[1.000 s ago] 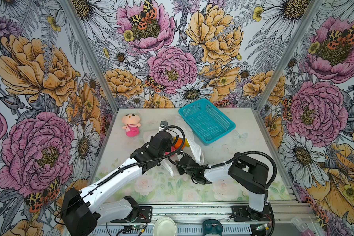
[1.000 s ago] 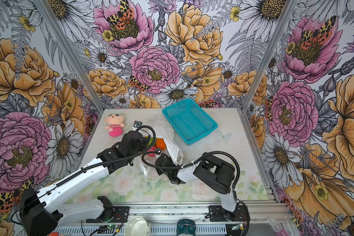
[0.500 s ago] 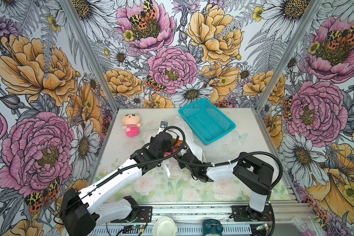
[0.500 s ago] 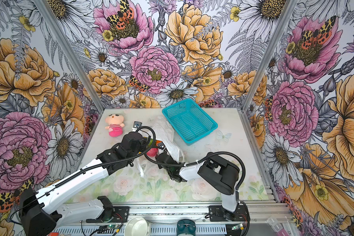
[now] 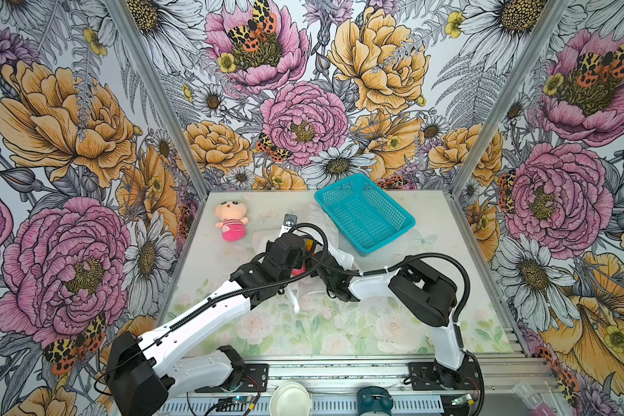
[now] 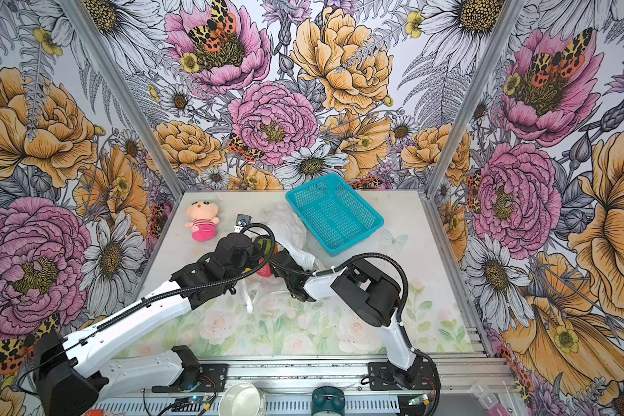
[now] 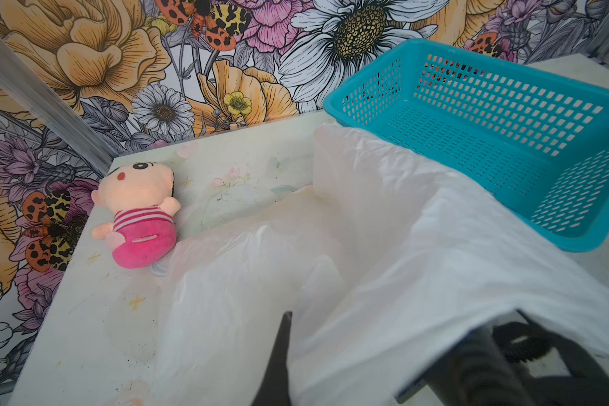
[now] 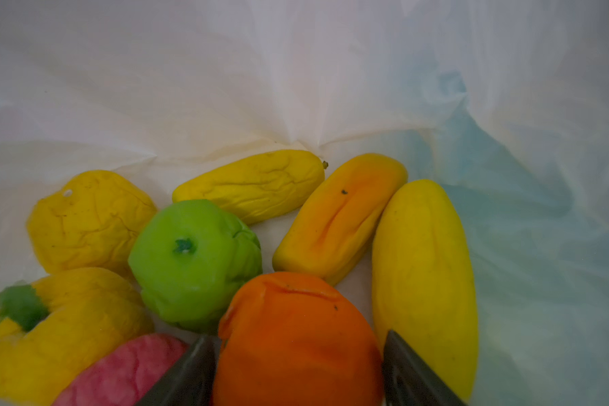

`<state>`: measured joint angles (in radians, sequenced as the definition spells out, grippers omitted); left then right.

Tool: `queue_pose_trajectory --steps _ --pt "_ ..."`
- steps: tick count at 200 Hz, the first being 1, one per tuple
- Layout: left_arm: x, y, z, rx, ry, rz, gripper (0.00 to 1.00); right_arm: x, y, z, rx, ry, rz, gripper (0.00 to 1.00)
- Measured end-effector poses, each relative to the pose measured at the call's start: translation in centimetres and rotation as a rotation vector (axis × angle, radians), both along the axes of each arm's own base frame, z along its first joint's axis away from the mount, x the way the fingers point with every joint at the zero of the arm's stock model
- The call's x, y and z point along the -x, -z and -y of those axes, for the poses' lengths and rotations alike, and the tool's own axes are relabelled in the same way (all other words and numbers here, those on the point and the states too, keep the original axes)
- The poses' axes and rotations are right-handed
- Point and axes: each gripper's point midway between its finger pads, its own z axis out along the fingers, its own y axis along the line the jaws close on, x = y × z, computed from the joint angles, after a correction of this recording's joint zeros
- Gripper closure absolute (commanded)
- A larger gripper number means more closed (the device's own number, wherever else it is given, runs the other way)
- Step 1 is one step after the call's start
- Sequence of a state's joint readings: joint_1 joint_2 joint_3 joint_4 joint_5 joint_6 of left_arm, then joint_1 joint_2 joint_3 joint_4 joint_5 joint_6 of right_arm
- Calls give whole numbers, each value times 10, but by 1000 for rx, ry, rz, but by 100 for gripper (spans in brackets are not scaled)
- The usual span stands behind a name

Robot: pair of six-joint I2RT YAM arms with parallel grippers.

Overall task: Untie the knot of the plastic bag and take out the fruit
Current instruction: Pick up the fruit from the plastic bag.

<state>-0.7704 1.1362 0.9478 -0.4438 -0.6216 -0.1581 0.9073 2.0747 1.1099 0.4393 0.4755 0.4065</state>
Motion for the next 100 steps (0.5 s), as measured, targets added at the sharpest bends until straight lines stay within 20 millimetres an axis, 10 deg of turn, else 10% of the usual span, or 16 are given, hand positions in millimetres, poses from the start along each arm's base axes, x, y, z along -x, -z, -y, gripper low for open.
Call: queue_pose_trajectory --steps 100 --pt "1 0 1 -1 5 0 100 -13 3 -2 -62 24 -31 37"
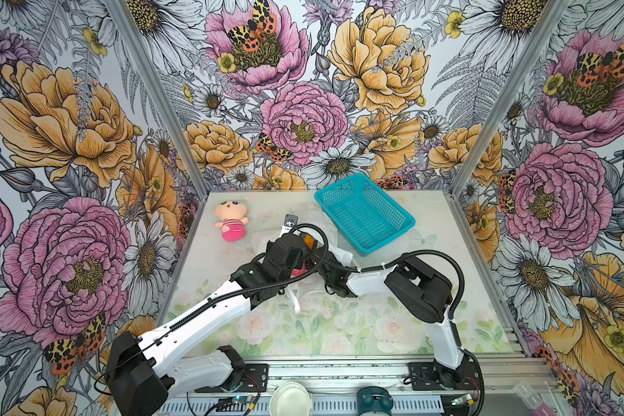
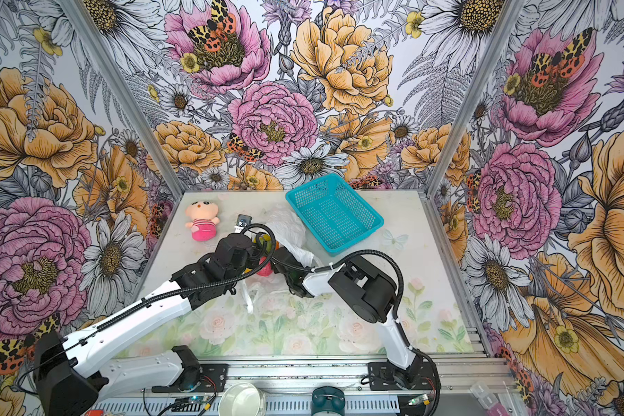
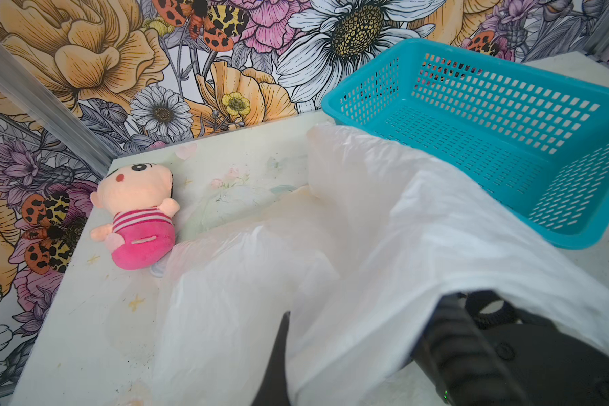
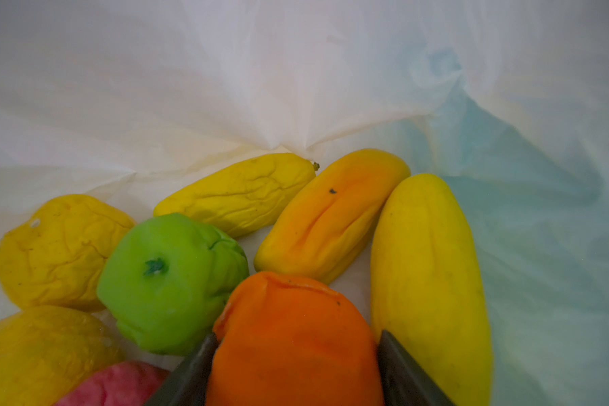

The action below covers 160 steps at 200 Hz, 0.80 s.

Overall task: Untie the knot of the plastic bag and take out the fruit
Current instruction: Pick up the fruit from the plastic bag.

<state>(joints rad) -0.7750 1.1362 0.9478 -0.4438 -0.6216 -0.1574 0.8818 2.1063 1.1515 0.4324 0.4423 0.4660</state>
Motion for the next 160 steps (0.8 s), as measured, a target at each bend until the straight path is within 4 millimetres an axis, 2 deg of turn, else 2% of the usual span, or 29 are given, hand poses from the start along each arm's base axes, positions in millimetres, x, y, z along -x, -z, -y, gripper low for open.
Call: queue_pose_trajectory --steps 66,119,160 --pt "0 0 0 0 1 0 100 3 -1 -3 -44 -32 -10 57" --pt "0 1 0 -2 0 -2 100 33 -2 11 -57 -90 -21 69" --pt "-2 6 2 -15 -1 -14 100 56 -15 6 -47 -146 29 70"
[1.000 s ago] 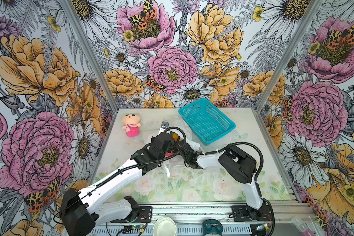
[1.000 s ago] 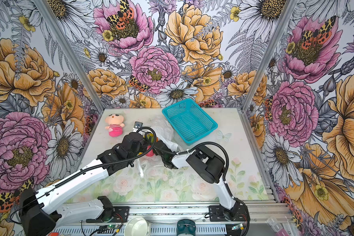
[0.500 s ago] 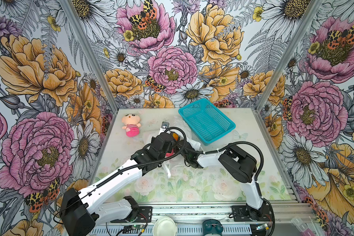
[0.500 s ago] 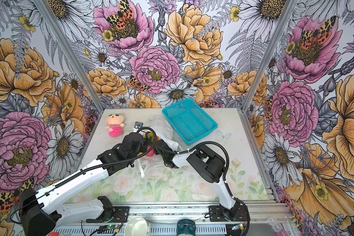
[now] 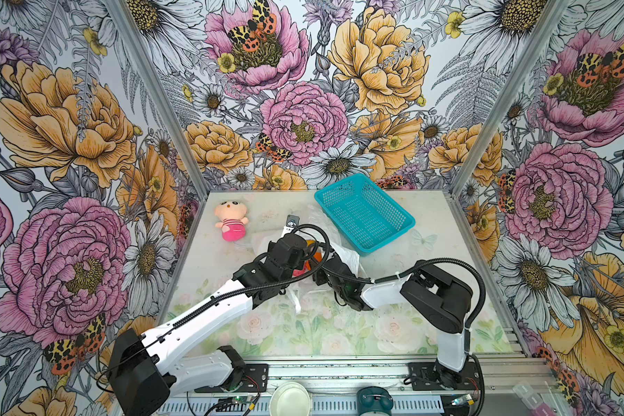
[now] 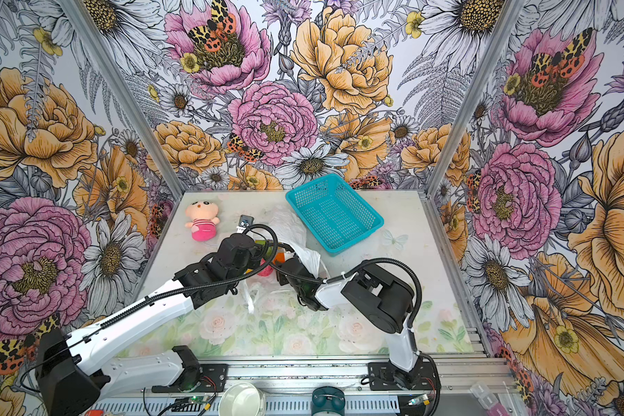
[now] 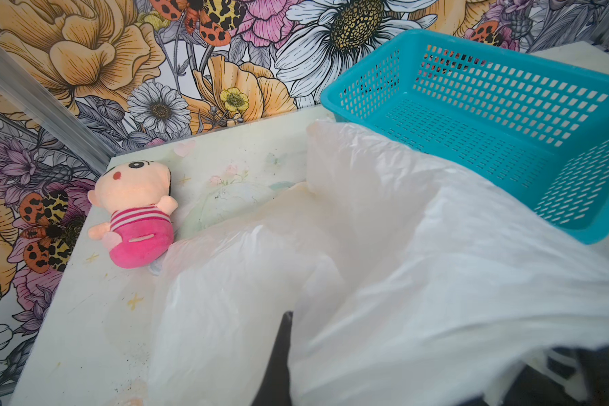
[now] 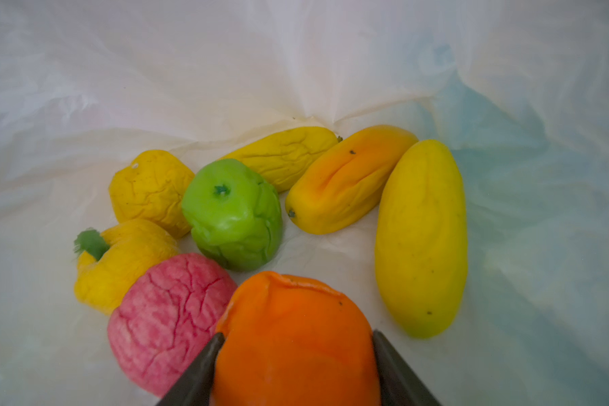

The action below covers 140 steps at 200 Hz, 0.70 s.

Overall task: Untie the knot of the plastic bag and take out the fruit
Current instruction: Pick up the fruit from the plastic bag.

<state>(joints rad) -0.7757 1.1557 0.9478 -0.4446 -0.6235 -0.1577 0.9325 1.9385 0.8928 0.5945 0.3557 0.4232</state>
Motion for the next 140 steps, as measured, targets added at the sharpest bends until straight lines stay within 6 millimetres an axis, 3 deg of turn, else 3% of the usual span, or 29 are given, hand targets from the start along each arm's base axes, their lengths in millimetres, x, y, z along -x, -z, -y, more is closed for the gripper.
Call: queue_pose_trajectory --steps 59,104,140 --pt "-1 0 -1 -5 -6 1 100 22 -12 -17 39 -50 89 76" --pt "-3 9 -1 -34 -19 -13 100 38 -45 -25 -7 -81 141 78" --pt "-3 9 -2 -36 -22 -12 100 52 -50 -25 -13 -106 144 79"
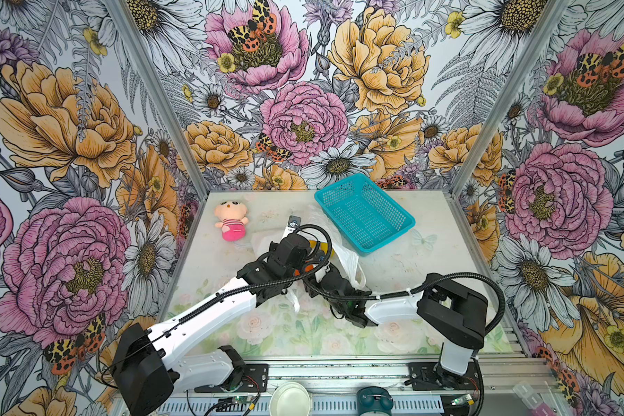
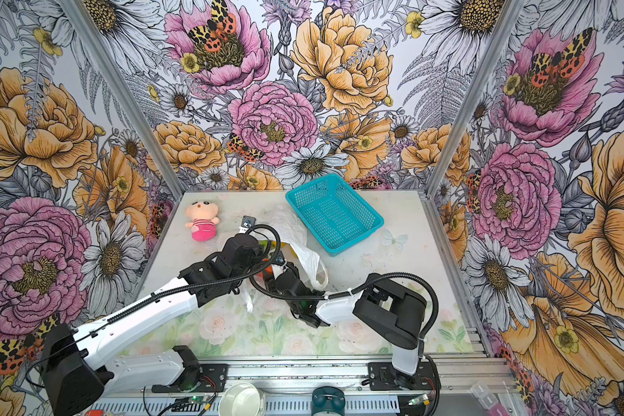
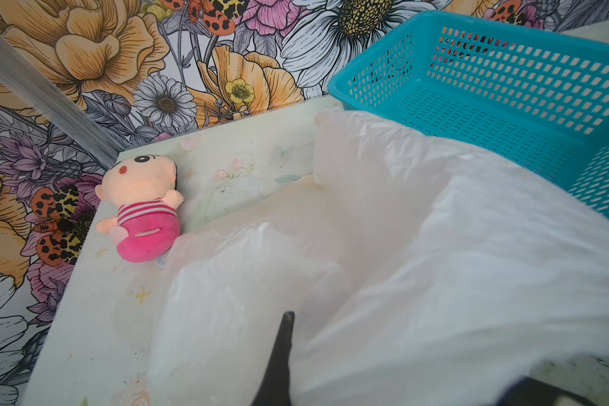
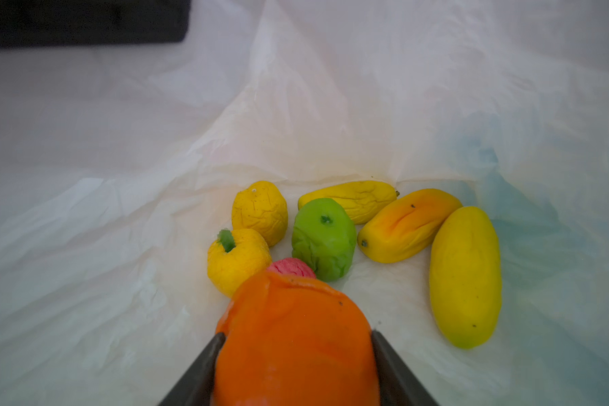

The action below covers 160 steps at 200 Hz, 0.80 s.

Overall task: Untie the knot of the plastic bag and take out the fruit
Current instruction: Pick up the fruit from the plastic bag, then move the basket to the top-center of the table.

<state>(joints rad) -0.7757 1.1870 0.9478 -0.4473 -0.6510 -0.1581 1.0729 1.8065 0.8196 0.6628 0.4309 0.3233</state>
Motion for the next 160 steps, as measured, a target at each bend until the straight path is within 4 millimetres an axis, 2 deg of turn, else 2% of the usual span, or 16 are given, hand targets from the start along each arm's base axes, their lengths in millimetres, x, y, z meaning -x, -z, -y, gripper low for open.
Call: queue_pose_trajectory --steps 35,74,106,160 --pt "-1 -1 -3 -8 -13 8 100 12 -3 3 9 -17 -4 79" --pt "-1 0 -3 7 -17 2 100 19 -26 4 -11 -25 13 80" --pt "-5 4 -3 62 -22 -43 100 25 -43 16 -35 -20 28 80" --pt "-14 7 -10 62 -8 -74 100 34 -43 33 -16 -21 19 81"
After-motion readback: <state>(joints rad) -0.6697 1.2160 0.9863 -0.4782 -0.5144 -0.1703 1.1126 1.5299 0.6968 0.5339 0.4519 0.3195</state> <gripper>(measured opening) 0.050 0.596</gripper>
